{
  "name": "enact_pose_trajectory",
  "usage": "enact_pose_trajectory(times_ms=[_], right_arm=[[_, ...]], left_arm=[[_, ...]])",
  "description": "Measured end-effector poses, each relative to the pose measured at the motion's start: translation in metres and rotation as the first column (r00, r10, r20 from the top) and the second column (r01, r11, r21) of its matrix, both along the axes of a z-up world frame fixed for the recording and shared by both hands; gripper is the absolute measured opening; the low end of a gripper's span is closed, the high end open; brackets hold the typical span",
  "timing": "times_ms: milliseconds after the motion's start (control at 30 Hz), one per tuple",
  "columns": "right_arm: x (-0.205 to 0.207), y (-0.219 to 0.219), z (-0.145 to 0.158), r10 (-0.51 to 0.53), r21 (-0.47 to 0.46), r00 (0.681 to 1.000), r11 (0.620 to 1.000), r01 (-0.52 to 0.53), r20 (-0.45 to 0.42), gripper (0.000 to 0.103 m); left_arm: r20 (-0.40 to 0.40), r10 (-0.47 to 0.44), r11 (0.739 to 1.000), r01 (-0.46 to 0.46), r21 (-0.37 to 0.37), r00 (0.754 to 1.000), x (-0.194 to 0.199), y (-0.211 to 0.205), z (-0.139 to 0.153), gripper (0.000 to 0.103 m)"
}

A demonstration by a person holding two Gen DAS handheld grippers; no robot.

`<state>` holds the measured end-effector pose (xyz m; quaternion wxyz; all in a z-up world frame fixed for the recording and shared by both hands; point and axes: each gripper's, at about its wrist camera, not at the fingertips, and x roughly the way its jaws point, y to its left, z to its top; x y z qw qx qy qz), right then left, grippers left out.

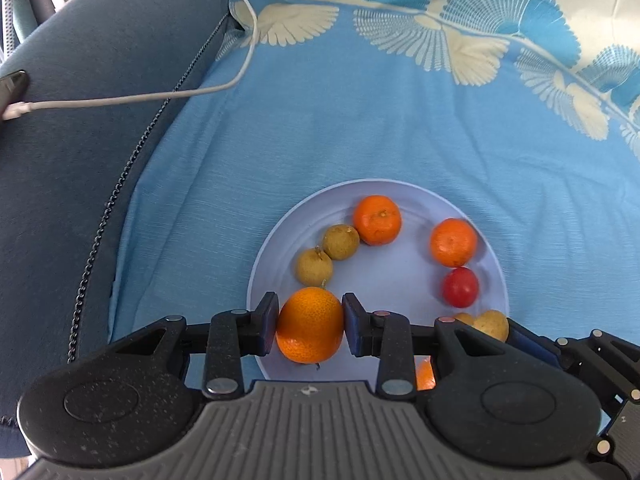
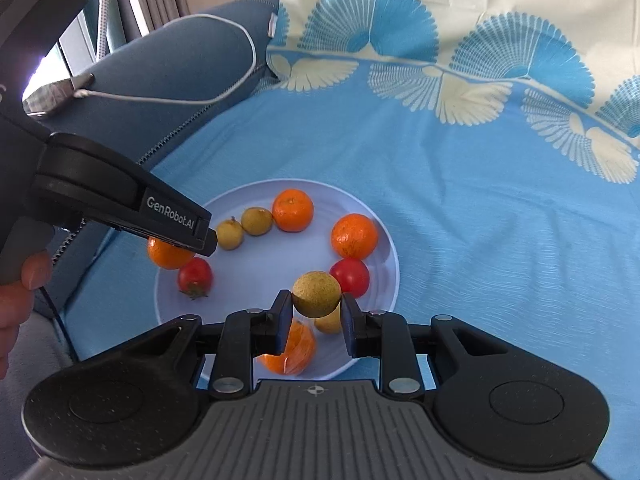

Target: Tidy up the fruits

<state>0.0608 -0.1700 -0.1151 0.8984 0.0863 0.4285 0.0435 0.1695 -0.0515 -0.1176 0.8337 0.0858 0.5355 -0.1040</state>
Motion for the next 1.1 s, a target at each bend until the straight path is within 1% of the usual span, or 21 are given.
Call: enact_pose_trajectory(times_ms=[33,100,133,167,200,233,267,300,433,467,667,833,1100], right_arm=[[0.003,0.001,-0.002,0.005,0.002,1.0,1.0,-0.005,-0.001,0.027],[0.006,0.0,-0.004,0.01,0.01,1.0,1.0,-0.01,0.002,0.029],[0.008,0.0,-0.003,0.012,0.015,1.0,1.0,-0.012,0.002,0.033],[0.008,-0.001,-0.002,0.01,0.019,1.0,1.0,-0.01,0.003,0.047],[0.007,-0.001,0.0,0.003,0.021,1.0,1.0,-0.003,0.005,0.061],[0.006,-0.002,0.001,-0.009,0.019,1.0,1.0,0.009,0.004,0.069],[0.004,-0.003,0.003,-0.027,0.014,1.0,1.0,0.027,0.001,0.082],[0.0,-0.005,0.005,-0.051,0.009,0.999,0.999,0.051,-0.003,0.09],[-0.019,-0.011,0.015,-0.102,0.019,0.994,0.995,0.103,-0.026,0.095],[-0.025,-0.012,0.019,-0.113,0.021,0.993,0.993,0.113,-0.025,0.097],[-0.063,-0.007,0.047,-0.136,0.008,0.99,0.991,0.136,0.047,0.102],[-0.094,0.0,0.064,-0.149,-0.02,0.985,0.988,0.151,0.09,0.102],[-0.134,0.013,0.081,-0.172,-0.055,0.976,0.982,0.18,0.132,0.102]], left_arm=[[-0.003,-0.001,1.0,0.001,0.007,1.0,0.002,-0.001,-0.002,0.04],[-0.009,-0.003,1.0,0.003,0.022,1.0,0.006,-0.001,-0.003,0.069],[-0.004,0.002,1.0,-0.002,0.028,1.0,0.007,0.0,-0.002,0.097],[0.015,0.01,0.999,-0.011,0.03,1.0,0.007,0.001,0.001,0.103],[0.036,0.011,1.0,-0.012,0.028,0.999,0.006,0.002,0.006,0.103],[0.043,0.003,0.999,-0.004,0.032,0.999,0.005,0.003,0.009,0.103],[0.043,-0.003,0.999,0.002,0.041,0.999,0.004,0.004,0.012,0.103],[0.043,0.0,0.999,-0.002,0.047,0.999,0.001,0.006,0.015,0.103],[0.044,0.011,0.999,-0.012,0.041,0.999,-0.017,0.015,0.029,0.103],[0.05,0.012,0.999,-0.014,0.041,0.999,-0.023,0.018,0.033,0.103],[0.094,0.014,1.0,-0.016,0.024,0.996,-0.071,0.029,0.063,0.103],[0.132,0.009,1.0,-0.01,0.008,0.991,-0.108,0.035,0.081,0.103],[0.178,0.008,1.0,-0.005,-0.016,0.984,-0.149,0.044,0.1,0.103]])
